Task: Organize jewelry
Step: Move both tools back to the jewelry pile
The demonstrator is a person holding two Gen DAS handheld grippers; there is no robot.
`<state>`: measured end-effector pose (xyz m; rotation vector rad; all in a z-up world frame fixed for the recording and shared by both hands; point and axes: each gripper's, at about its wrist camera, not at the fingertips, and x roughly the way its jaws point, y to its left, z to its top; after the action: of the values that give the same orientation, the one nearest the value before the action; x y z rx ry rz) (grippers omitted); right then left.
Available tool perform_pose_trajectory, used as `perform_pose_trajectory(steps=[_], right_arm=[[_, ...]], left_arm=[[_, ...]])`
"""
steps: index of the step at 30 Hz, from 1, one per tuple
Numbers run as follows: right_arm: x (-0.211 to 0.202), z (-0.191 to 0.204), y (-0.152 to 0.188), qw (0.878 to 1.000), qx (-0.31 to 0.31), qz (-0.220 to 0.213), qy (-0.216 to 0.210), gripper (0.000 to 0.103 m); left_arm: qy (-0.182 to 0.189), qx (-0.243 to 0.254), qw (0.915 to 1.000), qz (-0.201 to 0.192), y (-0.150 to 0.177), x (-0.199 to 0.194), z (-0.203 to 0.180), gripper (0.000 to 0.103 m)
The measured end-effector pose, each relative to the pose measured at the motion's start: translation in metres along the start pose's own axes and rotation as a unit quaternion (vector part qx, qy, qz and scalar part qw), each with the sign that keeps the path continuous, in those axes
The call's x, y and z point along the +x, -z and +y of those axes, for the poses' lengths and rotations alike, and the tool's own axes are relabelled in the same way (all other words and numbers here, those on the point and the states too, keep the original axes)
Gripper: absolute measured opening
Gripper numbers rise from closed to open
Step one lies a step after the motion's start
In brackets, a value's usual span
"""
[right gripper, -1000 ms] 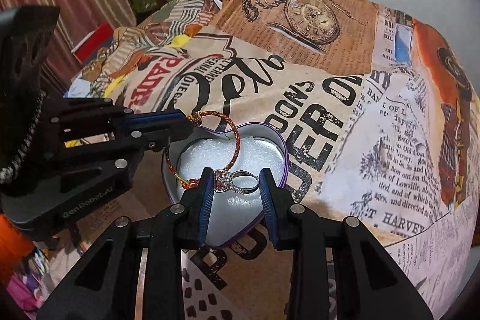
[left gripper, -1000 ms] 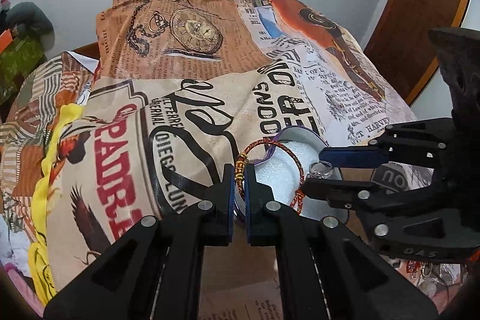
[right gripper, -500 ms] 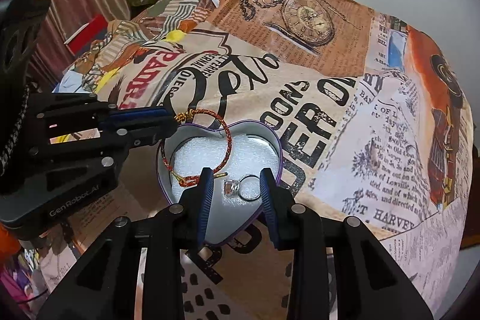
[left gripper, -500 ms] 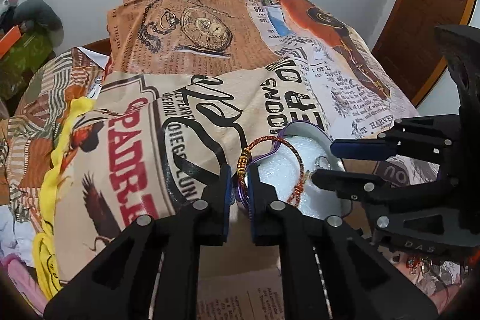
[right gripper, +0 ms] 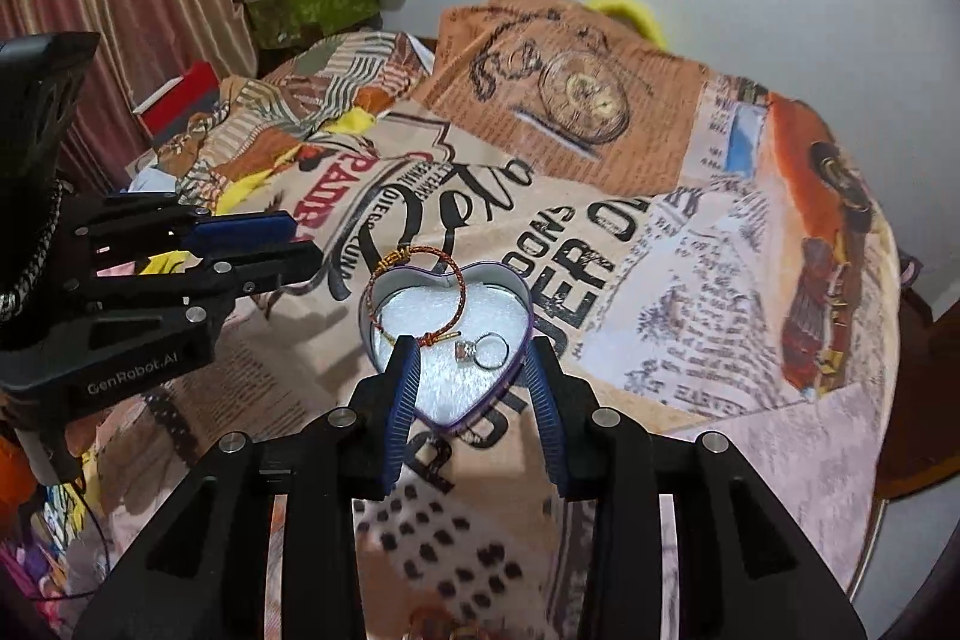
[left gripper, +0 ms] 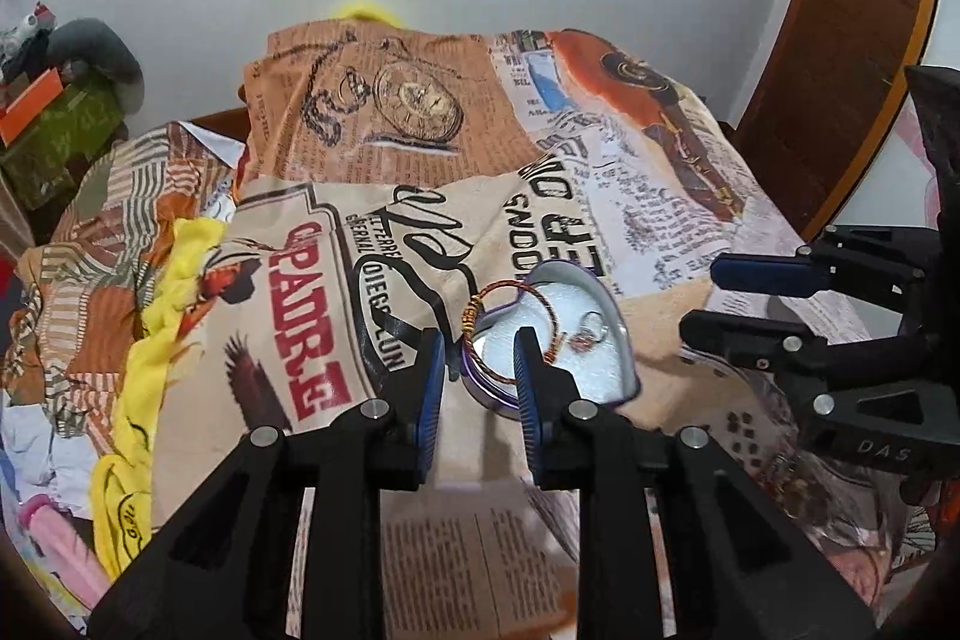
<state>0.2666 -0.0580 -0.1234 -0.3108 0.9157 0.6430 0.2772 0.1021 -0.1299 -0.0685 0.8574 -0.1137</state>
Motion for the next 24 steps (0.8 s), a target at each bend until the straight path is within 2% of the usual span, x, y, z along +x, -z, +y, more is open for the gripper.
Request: perform_pose_trajectory(steps=[4, 8, 11, 13, 17, 24], right_arm=[[-0.024, 0.005, 0.008, 1.000, -0.003, -0.018, 0.013, 0.033], [-0.050, 0.004, 0.021, 0.999, 0.003, -0.035, 0.023, 0.033], [-0.066, 0.002, 0.033, 0.998, 0.010, -0.044, 0.032, 0.034], [-0.076, 0.000, 0.043, 0.998, 0.017, -0.049, 0.038, 0.040], [-0.090, -0.008, 0.064, 0.997, 0.033, -0.059, 0.047, 0.044], [-0.095, -0.022, 0.096, 0.996, 0.053, -0.049, 0.061, 0.044]], left_arm=[[0.002, 0.010, 0.9998, -0.015, 0.004, -0.026, -0.013, 0.023], [0.010, 0.015, 0.9993, -0.033, 0.011, -0.053, -0.028, 0.030], [0.018, 0.023, 0.9988, -0.040, 0.019, -0.068, -0.041, 0.031], [0.022, 0.030, 0.9985, -0.041, 0.025, -0.075, -0.051, 0.032], [0.025, 0.044, 0.9979, -0.039, 0.039, -0.080, -0.068, 0.039], [0.044, 0.052, 0.9976, -0.012, 0.060, -0.069, -0.090, 0.039]])
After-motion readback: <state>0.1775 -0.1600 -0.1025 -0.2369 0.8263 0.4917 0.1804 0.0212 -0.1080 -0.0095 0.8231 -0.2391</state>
